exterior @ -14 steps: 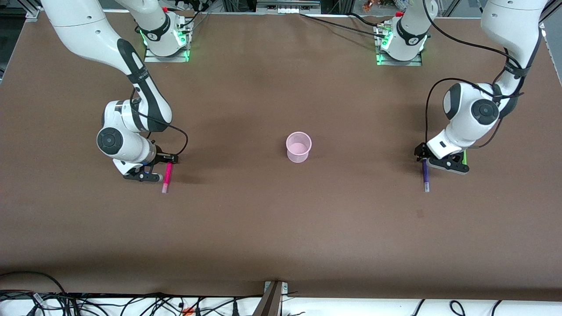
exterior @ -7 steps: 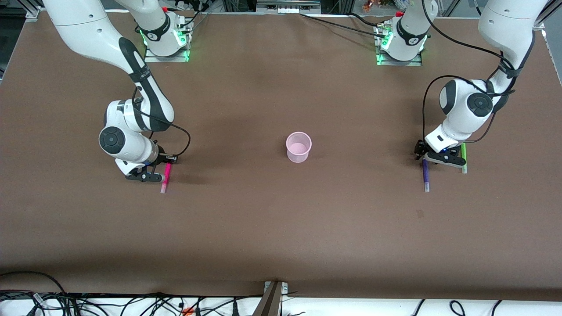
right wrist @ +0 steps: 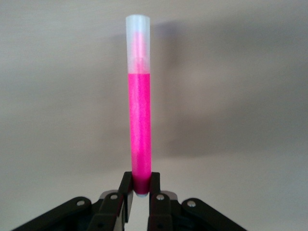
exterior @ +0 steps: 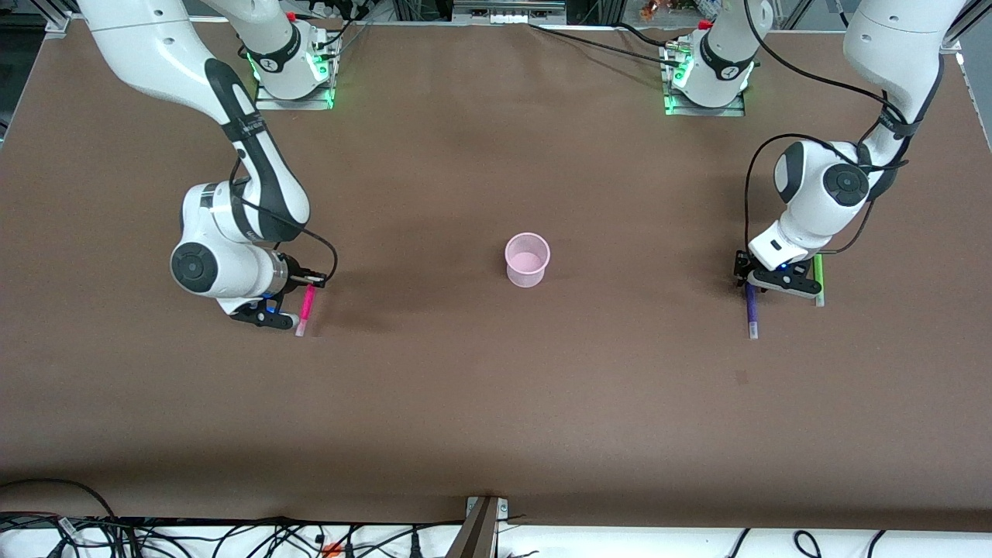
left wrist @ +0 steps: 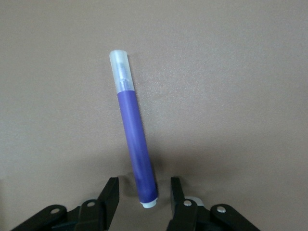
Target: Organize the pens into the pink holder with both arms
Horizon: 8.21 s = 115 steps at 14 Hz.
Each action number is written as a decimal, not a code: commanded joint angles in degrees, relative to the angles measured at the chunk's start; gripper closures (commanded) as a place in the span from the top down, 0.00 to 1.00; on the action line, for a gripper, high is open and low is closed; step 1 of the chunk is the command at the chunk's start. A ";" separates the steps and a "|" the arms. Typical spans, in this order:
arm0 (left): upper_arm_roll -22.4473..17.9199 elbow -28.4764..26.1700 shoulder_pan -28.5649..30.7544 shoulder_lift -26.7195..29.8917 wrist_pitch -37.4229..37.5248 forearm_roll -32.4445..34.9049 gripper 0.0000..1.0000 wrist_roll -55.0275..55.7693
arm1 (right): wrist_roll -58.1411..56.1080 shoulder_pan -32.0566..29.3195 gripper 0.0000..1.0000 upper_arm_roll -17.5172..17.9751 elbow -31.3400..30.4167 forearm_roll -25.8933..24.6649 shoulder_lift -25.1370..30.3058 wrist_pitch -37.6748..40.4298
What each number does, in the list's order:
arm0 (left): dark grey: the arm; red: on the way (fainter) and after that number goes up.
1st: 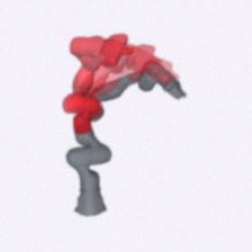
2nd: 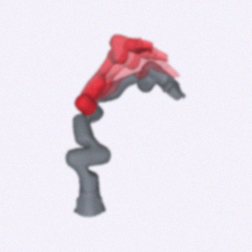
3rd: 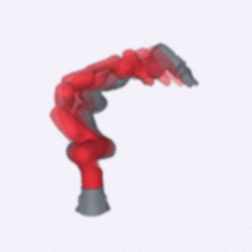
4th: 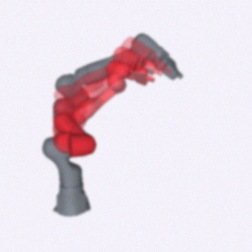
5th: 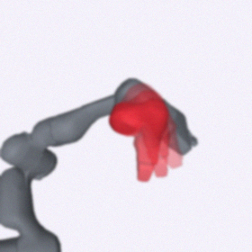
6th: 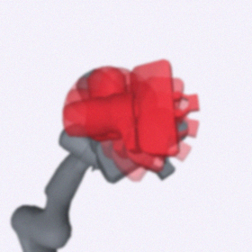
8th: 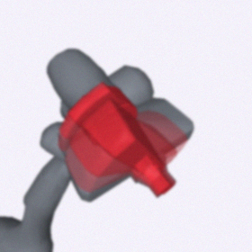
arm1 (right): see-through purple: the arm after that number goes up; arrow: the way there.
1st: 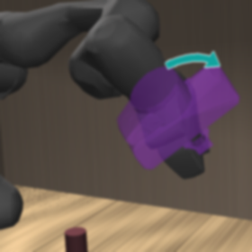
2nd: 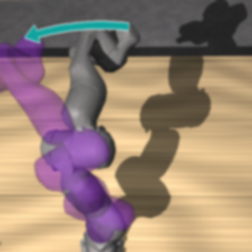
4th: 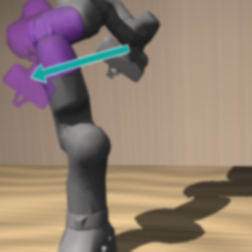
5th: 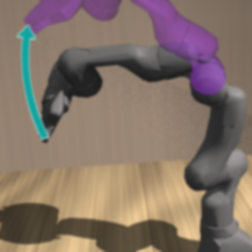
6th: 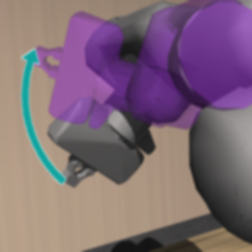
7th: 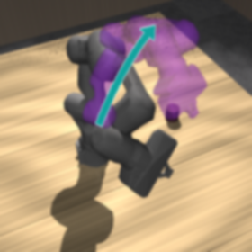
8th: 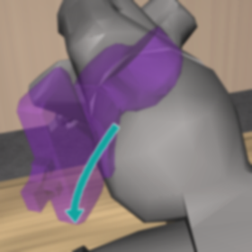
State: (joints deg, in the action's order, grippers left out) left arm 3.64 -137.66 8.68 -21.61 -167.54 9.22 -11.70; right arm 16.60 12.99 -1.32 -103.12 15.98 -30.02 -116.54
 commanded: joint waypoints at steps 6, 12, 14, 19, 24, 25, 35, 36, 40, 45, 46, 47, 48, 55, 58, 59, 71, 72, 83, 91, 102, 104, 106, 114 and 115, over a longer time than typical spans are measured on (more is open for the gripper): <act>0.84 1.69 0.82 -1.15 -0.25 0.27 0.35 1.60 | 22.04 3.35 0.00 4.83 8.02 39.84 -2.32 8.17; 0.84 2.05 0.64 -2.20 -0.07 0.27 0.00 3.53 | 24.45 15.11 0.00 4.93 7.49 65.55 -2.59 1.33; 0.84 2.05 0.55 -2.20 0.02 0.27 0.00 3.71 | 24.36 18.72 0.00 4.93 7.58 70.39 -3.20 -2.19; 0.93 3.79 0.29 -1.77 5.09 0.27 0.00 3.97 | 23.30 22.34 0.00 4.93 7.84 78.24 -6.45 -2.64; 2.95 14.86 0.56 -1.76 27.75 -6.65 0.00 3.71 | 20.32 22.69 0.00 4.93 7.93 78.94 -9.00 -3.43; 2.95 17.32 0.38 -2.03 32.23 -8.68 0.00 3.71 | 19.79 22.69 0.00 4.93 8.02 78.94 -9.61 -3.43; 2.86 30.16 0.46 -2.99 57.47 -28.10 0.00 8.88 | 17.85 23.66 1.00 4.49 10.84 73.87 -10.08 -13.58; 2.86 31.39 0.47 -3.34 59.93 -29.51 0.00 10.28 | 17.77 24.62 1.00 4.49 10.05 69.23 -7.97 -19.02; 2.86 36.58 -0.15 -3.79 68.55 -38.02 0.00 20.11 | 17.33 25.51 1.00 1.87 8.72 52.60 -4.53 -24.80; 4.17 36.94 -1.20 -4.49 77.35 -56.99 0.00 29.27 | 17.59 25.51 1.00 -8.14 9.86 32.92 1.53 -5.42; 4.79 36.94 -1.73 -4.93 77.79 -60.25 0.00 31.89 | 17.24 25.51 1.00 -10.00 10.13 29.49 3.11 -1.28; 5.75 36.94 -2.43 -5.36 77.89 -63.85 0.00 35.05 | 16.28 25.51 1.00 -11.76 10.13 25.37 5.04 1.72; 7.50 37.03 -2.78 -5.46 77.71 -67.46 0.00 36.56 | 14.97 25.51 1.00 -13.43 9.78 21.59 7.06 4.80; 8.75 37.55 -13.14 -8.88 73.24 -87.88 0.00 41.59 | -0.32 25.51 1.00 -24.75 9.07 2.56 21.65 21.77; 8.40 37.29 -18.68 -10.03 66.59 -83.16 0.00 46.22 | -9.99 25.51 1.00 -29.95 9.16 -3.50 25.44 25.29; 8.57 37.64 -20.26 -10.81 63.85 -82.70 0.00 49.46 | -10.27 25.51 1.00 -31.27 9.25 -3.85 26.15 27.31; 8.40 37.90 -23.44 -11.87 55.13 -68.98 0.00 65.05 | -21.68 -15.35 1.00 2.55 8.01 -12.82 32.58 31.20; 8.40 39.47 -23.53 -12.83 54.78 -69.08 0.00 65.14 | -21.87 -15.45 1.00 2.38 8.46 -12.91 31.70 30.93; 7.69 45.20 -23.71 -11.71 55.38 -58.15 1.00 78.58 | -15.20 -14.14 1.00 8.00 10.73 -21.51 33.89 34.44; 7.61 56.26 -21.43 -9.32 74.26 -16.71 1.00 67.56 | -12.21 -14.57 1.00 6.42 13.47 -15.37 33.18 37.17; 6.55 56.63 -9.99 6.83 79.38 -5.62 1.00 16.68 | -12.38 -14.57 1.00 6.16 13.64 -15.02 33.01 35.77; 4.80 53.39 -10.52 12.53 78.68 -5.36 1.00 10.93 | -12.38 -14.48 1.00 6.33 13.73 -15.19 32.75 35.50; 3.65 48.48 -10.61 19.03 76.32 -5.44 1.00 11.18 | -12.47 -14.05 1.00 6.59 13.82 -16.07 32.40 35.50; -3.38 43.07 -10.43 21.45 75.16 -10.37 1.00 11.44 | -12.47 -13.96 1.00 6.68 13.82 -16.60 32.22 35.06; -3.38 43.79 -10.35 21.18 76.12 -10.37 1.00 11.61 | -12.47 -13.96 1.00 6.68 13.82 -16.60 32.22 34.98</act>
State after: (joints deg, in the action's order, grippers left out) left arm 0.17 -95.71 -1.49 0.66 -91.99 -0.41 0.49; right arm 3.66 -1.24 5.24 -90.76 0.00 2.78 -81.87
